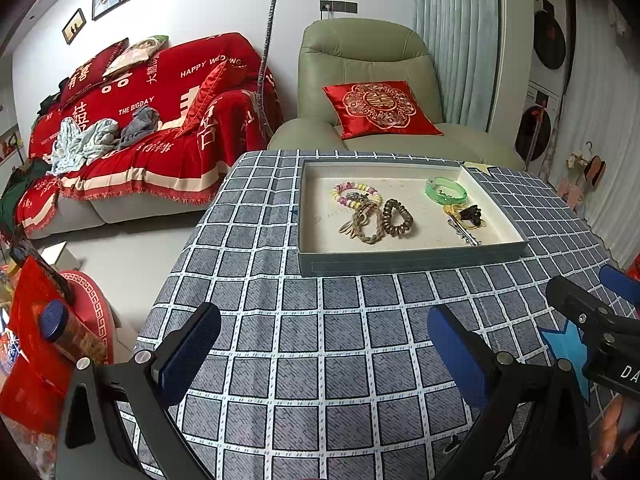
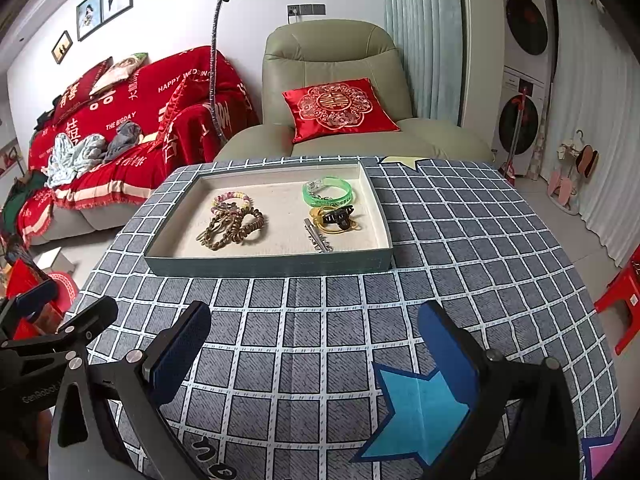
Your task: Organize jewelry
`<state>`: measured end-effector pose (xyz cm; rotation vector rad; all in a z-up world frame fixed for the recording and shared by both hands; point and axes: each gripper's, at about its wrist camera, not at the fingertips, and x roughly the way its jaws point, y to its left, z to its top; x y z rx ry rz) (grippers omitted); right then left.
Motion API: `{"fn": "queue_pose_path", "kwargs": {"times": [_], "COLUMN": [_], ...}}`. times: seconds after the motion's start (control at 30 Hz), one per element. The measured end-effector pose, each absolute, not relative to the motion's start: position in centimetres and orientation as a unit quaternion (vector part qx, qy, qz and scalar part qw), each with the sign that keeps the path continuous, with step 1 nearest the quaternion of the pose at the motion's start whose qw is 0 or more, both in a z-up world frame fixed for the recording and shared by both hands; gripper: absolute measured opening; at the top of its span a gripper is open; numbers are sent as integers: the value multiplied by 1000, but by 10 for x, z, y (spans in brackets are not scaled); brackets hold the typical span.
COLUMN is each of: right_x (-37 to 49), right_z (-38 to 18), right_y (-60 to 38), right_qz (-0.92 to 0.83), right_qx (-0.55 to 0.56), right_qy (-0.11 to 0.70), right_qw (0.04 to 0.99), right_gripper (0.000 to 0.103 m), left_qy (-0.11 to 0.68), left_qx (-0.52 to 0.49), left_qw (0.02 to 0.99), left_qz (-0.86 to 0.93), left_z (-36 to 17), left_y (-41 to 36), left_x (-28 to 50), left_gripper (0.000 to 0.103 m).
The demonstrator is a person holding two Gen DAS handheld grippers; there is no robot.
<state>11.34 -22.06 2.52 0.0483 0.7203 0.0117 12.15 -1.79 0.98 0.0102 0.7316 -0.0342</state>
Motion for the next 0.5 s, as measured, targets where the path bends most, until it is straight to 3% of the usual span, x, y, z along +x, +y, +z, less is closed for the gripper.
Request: {"fn": "queue_pose_path", "kwargs": {"times": [0.5], "right_x": [113], "right_z": [25], "right_y": [-221], "right_qz": [6], "right_qx": [24], "right_qy": [352], "right_qw": [936], "right_gripper": [103], "left_qy": [361], "left_qx": [5], "left_qw": [932], "left_qz": [-19], "left_z": [8], "left_y": [-17], "left_x": [122], "left_gripper": [103]}}
